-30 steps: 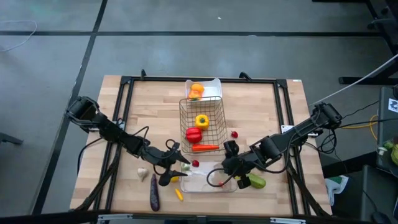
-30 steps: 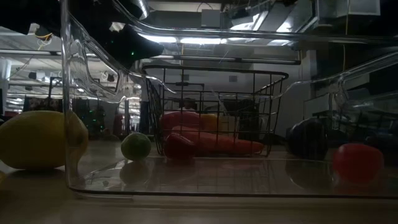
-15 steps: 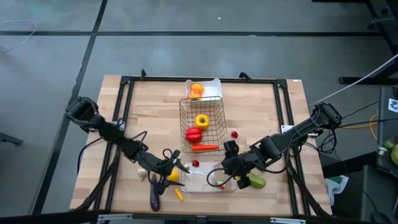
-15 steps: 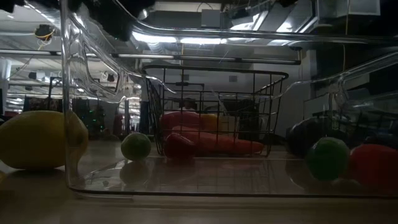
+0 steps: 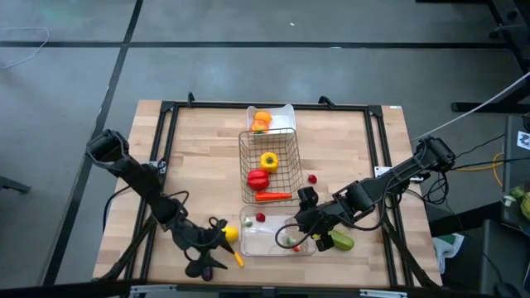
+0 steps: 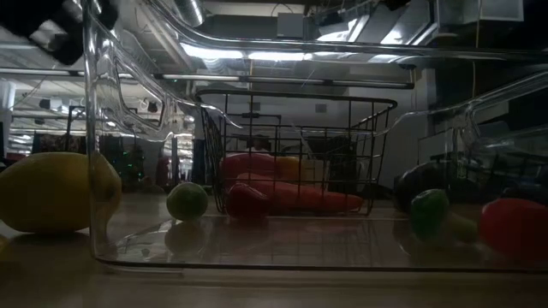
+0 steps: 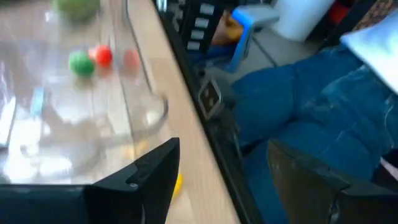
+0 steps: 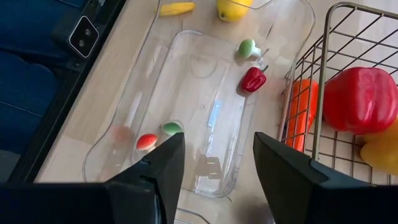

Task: Sort produce into baskets
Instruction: Put the yellow corn into the transparent bin

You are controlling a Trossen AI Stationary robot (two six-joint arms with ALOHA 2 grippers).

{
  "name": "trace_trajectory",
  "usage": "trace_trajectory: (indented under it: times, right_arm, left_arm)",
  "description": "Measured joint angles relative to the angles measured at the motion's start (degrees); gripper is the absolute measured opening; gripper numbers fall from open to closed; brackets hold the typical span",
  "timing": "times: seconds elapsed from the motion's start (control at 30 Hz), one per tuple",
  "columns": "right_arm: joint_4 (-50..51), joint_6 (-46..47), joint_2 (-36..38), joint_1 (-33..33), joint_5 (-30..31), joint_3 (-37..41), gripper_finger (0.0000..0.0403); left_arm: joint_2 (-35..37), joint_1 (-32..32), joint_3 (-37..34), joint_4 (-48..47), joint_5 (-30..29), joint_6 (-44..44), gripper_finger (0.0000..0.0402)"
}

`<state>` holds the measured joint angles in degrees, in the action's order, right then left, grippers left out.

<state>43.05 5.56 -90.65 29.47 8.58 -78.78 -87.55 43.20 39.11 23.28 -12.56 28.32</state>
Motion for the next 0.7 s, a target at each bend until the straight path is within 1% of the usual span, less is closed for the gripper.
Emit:
trace_trajectory:
  times: [0.17,0.37,0.57,0.7]
  right_arm:
    - [0.02,0.00,0.00,0.00,0.01,0.00,0.0191]
    - [0.04,0.00,0.00,0.00,0.00,0.00,0.0191]
    - [0.07,0.02,0.00,0.00,0.00,0.00,0.0191]
    - [0.13,0.02,0.00,0.00,0.00,0.00,0.0191]
  left_arm:
    - [0.00,0.27,-0.01,-4.60,0.00,3.22,0.0221]
    - [-0.57,-1.04,-0.02,-4.66,-0.06,0.54,0.0213]
    - [-5.35,-1.31,0.49,-4.78,-0.08,1.14,0.0213]
    - [-9.33,-1.31,2.55,-4.55,-0.07,-1.64,0.0213]
